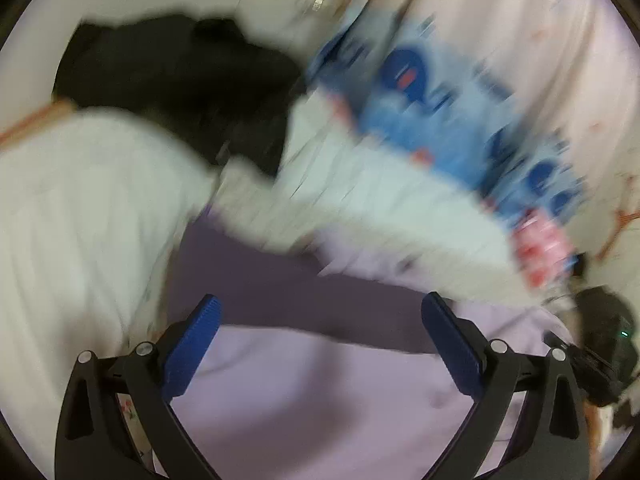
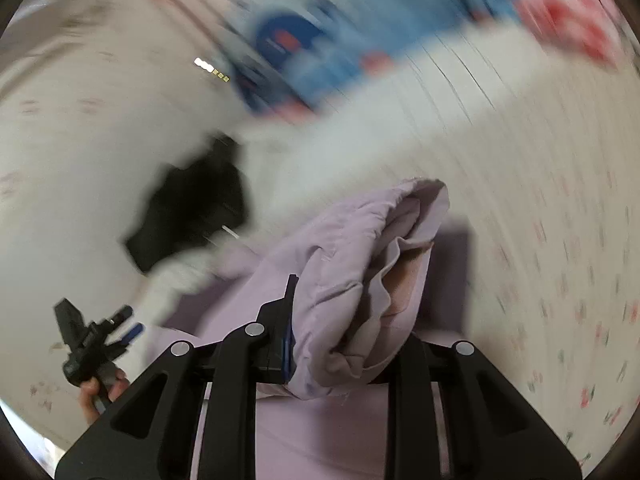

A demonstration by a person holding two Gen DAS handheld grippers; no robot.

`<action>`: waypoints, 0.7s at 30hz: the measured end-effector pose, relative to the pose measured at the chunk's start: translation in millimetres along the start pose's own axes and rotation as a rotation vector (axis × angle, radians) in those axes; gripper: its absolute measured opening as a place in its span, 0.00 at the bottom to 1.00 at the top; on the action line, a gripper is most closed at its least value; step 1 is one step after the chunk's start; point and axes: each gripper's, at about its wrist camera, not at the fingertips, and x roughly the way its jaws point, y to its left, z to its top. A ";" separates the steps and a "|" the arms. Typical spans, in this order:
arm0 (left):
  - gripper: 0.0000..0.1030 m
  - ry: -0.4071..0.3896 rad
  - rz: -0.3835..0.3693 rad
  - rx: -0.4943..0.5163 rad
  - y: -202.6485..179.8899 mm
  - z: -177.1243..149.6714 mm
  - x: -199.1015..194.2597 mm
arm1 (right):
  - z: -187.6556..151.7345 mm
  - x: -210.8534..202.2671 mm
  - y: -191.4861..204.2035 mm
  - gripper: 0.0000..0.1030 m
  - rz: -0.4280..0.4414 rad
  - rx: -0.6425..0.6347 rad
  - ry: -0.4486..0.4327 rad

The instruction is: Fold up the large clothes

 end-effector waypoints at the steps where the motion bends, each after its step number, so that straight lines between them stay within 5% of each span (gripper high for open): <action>1: 0.93 0.024 0.020 -0.016 7.7 -8.5 12.0 | -6.7 10.5 -12.7 0.23 -0.021 0.031 0.044; 5: 0.93 0.058 0.133 0.093 7.1 -30.6 37.7 | -14.5 19.7 -31.9 0.35 -0.013 0.123 0.134; 8: 0.93 0.035 0.118 0.120 -3.7 -21.9 17.4 | -7.7 -5.1 -24.0 0.46 -0.123 0.087 0.053; 12: 0.93 0.015 0.123 0.088 -0.6 -12.5 11.2 | -10.2 -35.9 3.2 0.62 -0.167 -0.019 -0.093; 16: 0.93 0.131 0.196 0.078 17.1 -29.5 44.9 | -18.0 10.7 -0.2 0.72 -0.265 -0.081 0.092; 19: 0.93 0.156 0.140 0.071 16.9 -7.2 21.4 | -14.1 14.3 -20.0 0.72 -0.207 0.027 0.113; 21: 0.93 0.095 0.142 0.074 22.3 10.9 -4.4 | -3.7 4.7 -21.8 0.79 -0.204 0.020 0.079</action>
